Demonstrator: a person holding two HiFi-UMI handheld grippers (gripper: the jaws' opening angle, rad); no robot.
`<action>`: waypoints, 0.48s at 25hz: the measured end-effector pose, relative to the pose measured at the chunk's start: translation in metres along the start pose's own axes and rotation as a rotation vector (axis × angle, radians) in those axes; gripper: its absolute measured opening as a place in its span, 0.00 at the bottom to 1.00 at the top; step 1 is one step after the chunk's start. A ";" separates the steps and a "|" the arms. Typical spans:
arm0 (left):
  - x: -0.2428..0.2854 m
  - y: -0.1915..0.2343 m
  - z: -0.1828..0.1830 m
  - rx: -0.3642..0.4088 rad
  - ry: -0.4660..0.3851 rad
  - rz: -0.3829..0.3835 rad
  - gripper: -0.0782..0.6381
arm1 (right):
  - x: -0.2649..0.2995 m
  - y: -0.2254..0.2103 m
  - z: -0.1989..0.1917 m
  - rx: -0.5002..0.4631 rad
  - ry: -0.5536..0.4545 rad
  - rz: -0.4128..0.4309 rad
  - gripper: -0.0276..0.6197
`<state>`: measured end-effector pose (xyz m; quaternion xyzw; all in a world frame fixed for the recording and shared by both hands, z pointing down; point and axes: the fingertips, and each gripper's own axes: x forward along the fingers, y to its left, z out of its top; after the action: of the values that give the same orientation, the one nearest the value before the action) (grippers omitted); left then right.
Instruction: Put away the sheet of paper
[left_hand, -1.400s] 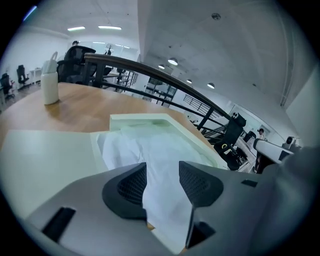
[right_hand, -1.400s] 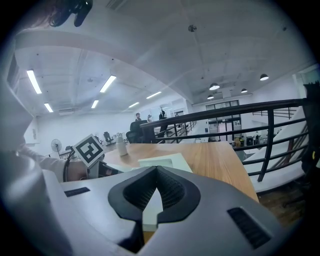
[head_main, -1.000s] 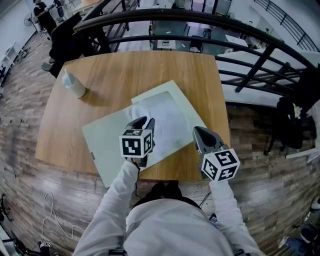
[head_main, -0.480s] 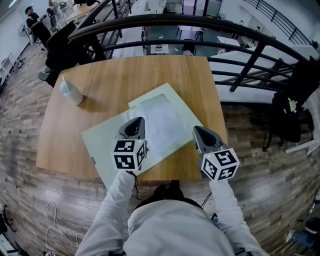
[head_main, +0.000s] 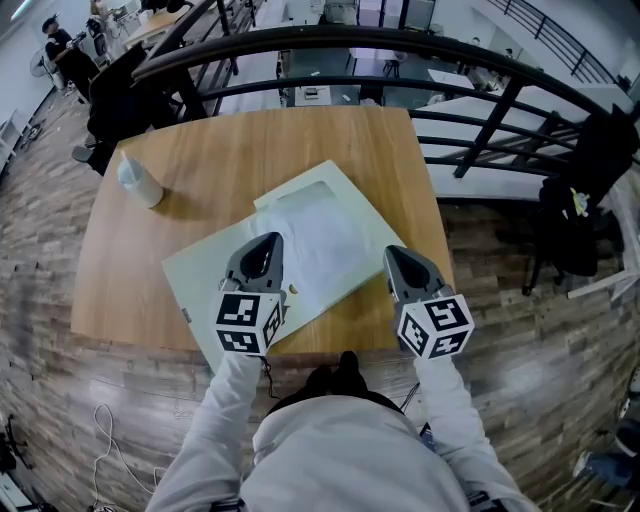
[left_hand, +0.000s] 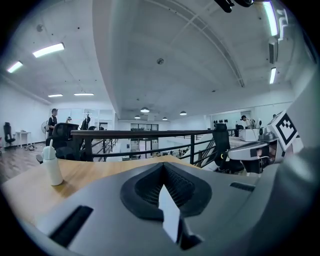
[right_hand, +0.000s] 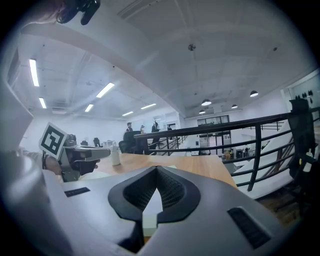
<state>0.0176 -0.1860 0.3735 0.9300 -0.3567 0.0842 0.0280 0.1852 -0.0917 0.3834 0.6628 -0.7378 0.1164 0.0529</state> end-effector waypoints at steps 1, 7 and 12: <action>-0.001 -0.001 -0.001 -0.005 0.000 -0.003 0.13 | -0.001 -0.001 0.000 -0.004 -0.002 -0.010 0.08; -0.006 -0.005 -0.006 -0.027 0.005 -0.010 0.13 | -0.007 -0.003 -0.001 -0.013 -0.006 -0.032 0.08; -0.007 -0.005 -0.015 -0.055 0.019 -0.009 0.13 | -0.006 -0.004 -0.003 -0.019 -0.005 -0.027 0.08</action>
<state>0.0138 -0.1765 0.3867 0.9297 -0.3542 0.0829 0.0573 0.1898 -0.0858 0.3851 0.6727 -0.7298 0.1072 0.0589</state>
